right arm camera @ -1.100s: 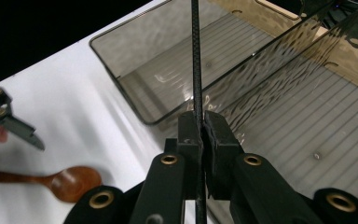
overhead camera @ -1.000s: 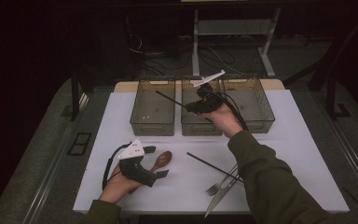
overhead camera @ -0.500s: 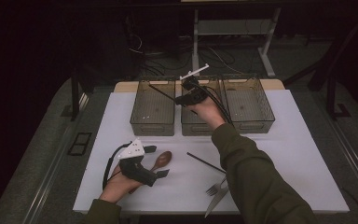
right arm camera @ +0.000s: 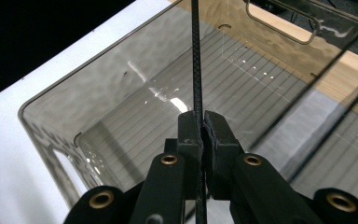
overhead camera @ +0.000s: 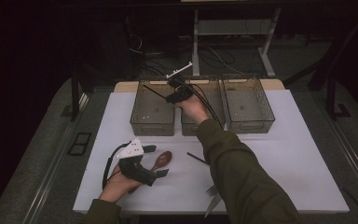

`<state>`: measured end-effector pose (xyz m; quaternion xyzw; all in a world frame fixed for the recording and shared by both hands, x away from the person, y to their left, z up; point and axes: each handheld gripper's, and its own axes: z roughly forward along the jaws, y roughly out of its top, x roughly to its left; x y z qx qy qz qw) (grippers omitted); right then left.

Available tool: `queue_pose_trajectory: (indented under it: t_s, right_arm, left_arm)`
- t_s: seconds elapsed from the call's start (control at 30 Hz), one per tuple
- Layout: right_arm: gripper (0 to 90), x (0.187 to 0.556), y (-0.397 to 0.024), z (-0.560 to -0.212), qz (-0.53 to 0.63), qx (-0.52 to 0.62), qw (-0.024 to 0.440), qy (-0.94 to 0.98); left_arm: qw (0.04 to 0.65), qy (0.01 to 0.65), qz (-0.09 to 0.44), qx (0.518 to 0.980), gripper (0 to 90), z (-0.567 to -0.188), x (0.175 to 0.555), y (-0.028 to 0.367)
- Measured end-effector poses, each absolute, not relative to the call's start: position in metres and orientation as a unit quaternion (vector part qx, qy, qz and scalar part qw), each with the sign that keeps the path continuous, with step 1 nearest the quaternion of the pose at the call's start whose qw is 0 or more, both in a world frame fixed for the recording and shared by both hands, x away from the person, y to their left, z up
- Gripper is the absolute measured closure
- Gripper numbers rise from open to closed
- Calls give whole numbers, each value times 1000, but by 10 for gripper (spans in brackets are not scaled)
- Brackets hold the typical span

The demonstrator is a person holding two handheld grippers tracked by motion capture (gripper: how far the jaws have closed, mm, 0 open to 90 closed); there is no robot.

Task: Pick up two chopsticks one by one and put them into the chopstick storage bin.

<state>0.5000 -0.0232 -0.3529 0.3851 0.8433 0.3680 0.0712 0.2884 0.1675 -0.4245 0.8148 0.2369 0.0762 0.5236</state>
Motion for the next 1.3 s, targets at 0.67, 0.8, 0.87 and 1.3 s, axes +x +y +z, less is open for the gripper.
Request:
queue_pose_trajectory:
  t_s: [0.67, 0.8, 0.87, 1.3]
  right_arm:
    - [720, 509, -3, -365, 352, 401, 76, 843]
    - [655, 509, -9, -359, 372, 399, 63, 836]
    - [616, 507, -13, -356, 384, 394, 54, 833]
    - [497, 476, -52, -344, 428, 342, 39, 836]
  left_arm:
    - [524, 235, 72, 816, 0, -425, 289, 166]
    - [522, 235, 72, 816, 0, -425, 288, 165]
    - [521, 234, 74, 818, 0, -425, 289, 166]
    - [518, 240, 71, 818, 0, -426, 289, 166]
